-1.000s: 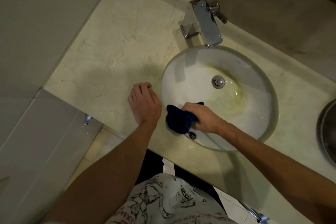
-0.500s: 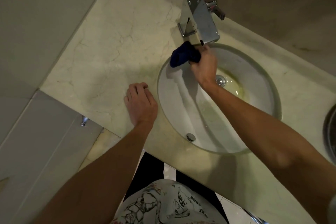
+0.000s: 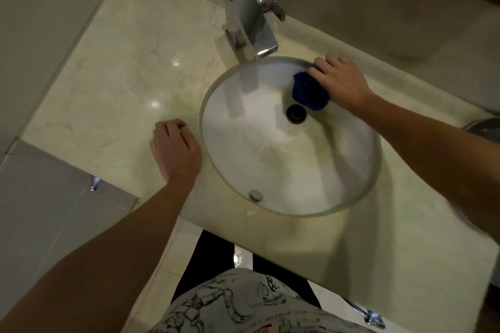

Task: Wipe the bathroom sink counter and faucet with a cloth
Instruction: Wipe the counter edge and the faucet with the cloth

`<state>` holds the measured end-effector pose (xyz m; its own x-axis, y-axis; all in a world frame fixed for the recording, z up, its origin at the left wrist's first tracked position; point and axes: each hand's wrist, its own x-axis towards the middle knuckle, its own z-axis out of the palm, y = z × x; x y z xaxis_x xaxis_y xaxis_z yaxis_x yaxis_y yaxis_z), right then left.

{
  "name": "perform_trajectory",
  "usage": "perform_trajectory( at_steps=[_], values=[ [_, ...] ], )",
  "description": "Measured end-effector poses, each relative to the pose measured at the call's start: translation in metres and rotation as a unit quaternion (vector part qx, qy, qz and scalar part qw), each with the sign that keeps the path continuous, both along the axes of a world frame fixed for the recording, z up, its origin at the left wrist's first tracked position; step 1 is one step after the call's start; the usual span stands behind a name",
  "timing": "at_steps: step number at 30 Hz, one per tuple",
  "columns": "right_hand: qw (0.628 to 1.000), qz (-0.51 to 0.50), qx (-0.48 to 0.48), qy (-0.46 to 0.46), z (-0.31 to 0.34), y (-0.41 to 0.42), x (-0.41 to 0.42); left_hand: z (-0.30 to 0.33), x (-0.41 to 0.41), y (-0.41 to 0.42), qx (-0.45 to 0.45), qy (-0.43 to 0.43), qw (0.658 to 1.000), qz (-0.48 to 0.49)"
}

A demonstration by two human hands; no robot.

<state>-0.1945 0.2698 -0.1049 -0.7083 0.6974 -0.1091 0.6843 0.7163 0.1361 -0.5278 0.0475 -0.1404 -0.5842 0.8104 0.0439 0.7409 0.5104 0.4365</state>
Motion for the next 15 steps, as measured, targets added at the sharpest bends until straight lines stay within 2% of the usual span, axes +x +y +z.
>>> perform_trajectory(
  at_steps=[4,8,11,15],
  values=[
    [0.992,-0.123,0.006,-0.026,-0.001,-0.061,0.064,0.001,0.0,0.0,0.011,0.011,1.0,-0.003],
    [0.968,-0.247,-0.026,-0.041,-0.003,-0.141,0.099,0.001,0.0,-0.002,0.041,0.0,0.999,-0.007],
    [0.941,-0.332,-0.054,-0.033,0.002,-0.199,0.096,-0.001,0.0,-0.004,0.053,-0.015,0.998,-0.008],
    [0.904,-0.418,-0.085,0.009,0.005,-0.264,0.053,-0.002,-0.001,-0.006,0.067,-0.021,0.997,-0.015]
  ],
)
